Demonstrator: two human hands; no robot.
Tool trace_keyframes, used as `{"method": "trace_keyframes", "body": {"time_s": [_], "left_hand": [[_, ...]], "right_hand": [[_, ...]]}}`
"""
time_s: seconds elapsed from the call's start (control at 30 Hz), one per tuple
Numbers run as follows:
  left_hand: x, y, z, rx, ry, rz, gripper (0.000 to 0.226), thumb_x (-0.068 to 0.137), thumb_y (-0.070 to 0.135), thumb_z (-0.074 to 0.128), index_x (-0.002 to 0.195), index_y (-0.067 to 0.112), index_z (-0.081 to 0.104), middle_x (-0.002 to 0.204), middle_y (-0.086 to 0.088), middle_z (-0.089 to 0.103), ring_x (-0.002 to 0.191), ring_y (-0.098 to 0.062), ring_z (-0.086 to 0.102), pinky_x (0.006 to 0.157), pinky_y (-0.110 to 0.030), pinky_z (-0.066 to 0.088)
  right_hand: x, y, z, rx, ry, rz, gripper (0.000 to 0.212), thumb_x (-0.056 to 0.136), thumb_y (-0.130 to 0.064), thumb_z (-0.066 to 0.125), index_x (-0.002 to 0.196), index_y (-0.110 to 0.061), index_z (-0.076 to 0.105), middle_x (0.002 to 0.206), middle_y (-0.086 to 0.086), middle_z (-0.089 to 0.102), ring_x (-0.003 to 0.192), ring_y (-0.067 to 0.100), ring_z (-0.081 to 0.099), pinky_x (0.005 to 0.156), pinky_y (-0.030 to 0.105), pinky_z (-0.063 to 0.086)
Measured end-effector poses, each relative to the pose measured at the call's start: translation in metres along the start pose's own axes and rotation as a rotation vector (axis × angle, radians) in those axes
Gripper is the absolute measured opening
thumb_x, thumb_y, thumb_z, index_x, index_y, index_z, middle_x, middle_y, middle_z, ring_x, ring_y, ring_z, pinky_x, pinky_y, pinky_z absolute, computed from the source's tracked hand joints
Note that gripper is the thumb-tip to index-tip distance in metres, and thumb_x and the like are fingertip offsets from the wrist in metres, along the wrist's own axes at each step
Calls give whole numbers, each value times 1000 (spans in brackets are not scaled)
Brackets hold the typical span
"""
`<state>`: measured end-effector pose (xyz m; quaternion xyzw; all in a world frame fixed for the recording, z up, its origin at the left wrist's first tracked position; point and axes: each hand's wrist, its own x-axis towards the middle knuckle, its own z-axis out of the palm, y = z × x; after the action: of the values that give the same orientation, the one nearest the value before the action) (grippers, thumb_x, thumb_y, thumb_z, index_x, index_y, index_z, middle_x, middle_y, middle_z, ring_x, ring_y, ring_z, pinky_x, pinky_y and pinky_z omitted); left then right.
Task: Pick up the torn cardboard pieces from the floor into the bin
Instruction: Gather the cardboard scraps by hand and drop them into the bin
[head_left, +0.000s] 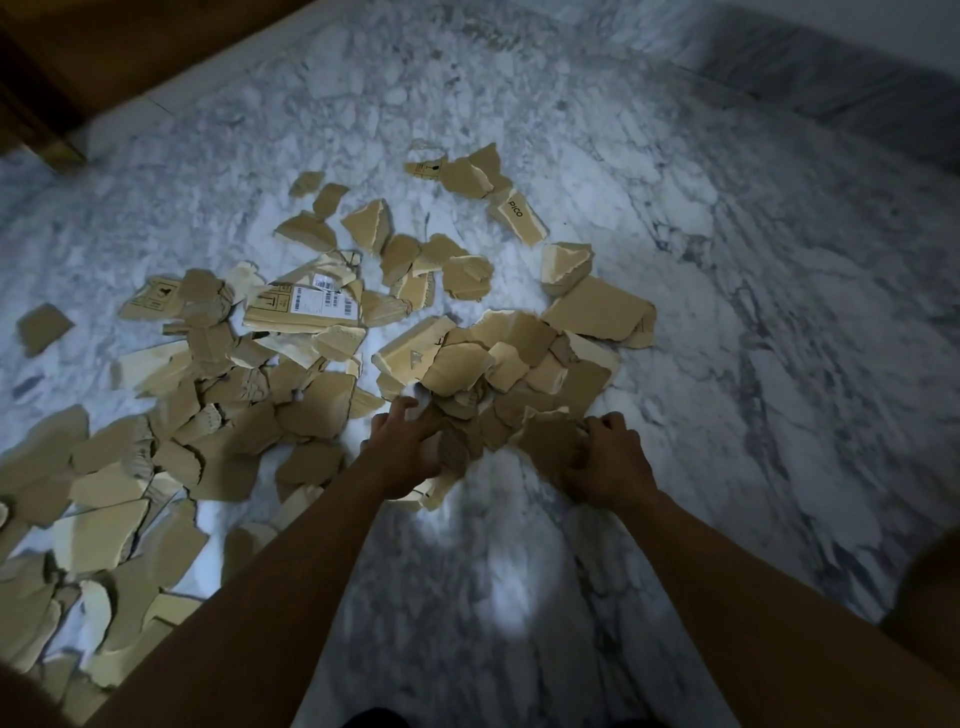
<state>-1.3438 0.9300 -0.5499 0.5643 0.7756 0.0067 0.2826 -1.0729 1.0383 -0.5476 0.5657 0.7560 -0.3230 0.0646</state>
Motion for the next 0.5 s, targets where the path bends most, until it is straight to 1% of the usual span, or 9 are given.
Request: {"method": "trace_keyframes", "body": {"time_s": [0.07,0.1,0.13,0.2,0.27,0.37,0.4,0.43,0.5], "left_hand": [[6,-1,6,-24,4,0,62,74,50,72,130,29,56,131,-9,49,128,-30,41,98,-42,37],[7,0,8,-45,8,-20,64,74,49,74,131,25,55,126,-10,53,123,-30,45,95,-41,37],[7,0,9,-78,12,-41,67,73,47,76,131,22,54,124,-10,55,118,-30,50,92,-40,40],[6,3,12,-148,20,-52,66,74,42,79,129,19,54,120,-8,61,111,-29,57,86,-37,45],[3,4,12,-192,34,-45,67,74,37,80,131,16,50,118,-5,65,108,-27,61,81,-33,45],[1,3,14,-256,54,-54,94,74,34,82,149,16,28,126,-6,63,111,-27,61,83,-33,46],[-1,2,14,-275,70,-47,94,73,36,82,149,18,28,129,-6,61,114,-27,59,85,-33,45],[-2,1,15,-266,79,-40,86,74,39,81,145,20,36,129,-5,61,115,-27,58,87,-34,45],[-5,-1,16,-193,63,-25,65,74,46,79,128,22,54,121,-3,63,110,-25,59,83,-34,46]], "right_hand": [[0,0,-1,29,-9,-35,39,69,-38,76,99,-22,58,104,3,53,99,30,58,74,34,50],[0,0,-2,36,-39,-47,34,70,-36,76,97,-23,59,97,1,59,96,28,62,73,32,51],[-1,-3,-5,23,-103,-66,35,73,-34,78,101,-22,62,97,0,64,96,26,64,76,32,52],[-1,-11,-15,-98,-288,-130,47,75,-32,82,115,-18,62,107,1,65,105,22,62,87,30,49],[4,-25,-28,-106,-346,-208,50,77,-28,82,120,-15,61,113,1,63,110,20,59,89,27,44],[25,-51,-44,-42,-171,-310,35,79,-26,79,109,-14,67,102,3,67,97,20,62,79,25,39],[33,-58,-43,-65,-120,-340,26,82,-26,76,103,-15,68,98,5,69,93,22,64,75,25,38],[40,-64,-40,-91,-92,-349,19,84,-26,72,98,-15,69,96,7,71,92,25,66,73,25,37],[50,-69,-21,-123,-53,-321,17,86,-26,68,98,-13,69,100,11,71,95,28,67,73,27,41]]}}
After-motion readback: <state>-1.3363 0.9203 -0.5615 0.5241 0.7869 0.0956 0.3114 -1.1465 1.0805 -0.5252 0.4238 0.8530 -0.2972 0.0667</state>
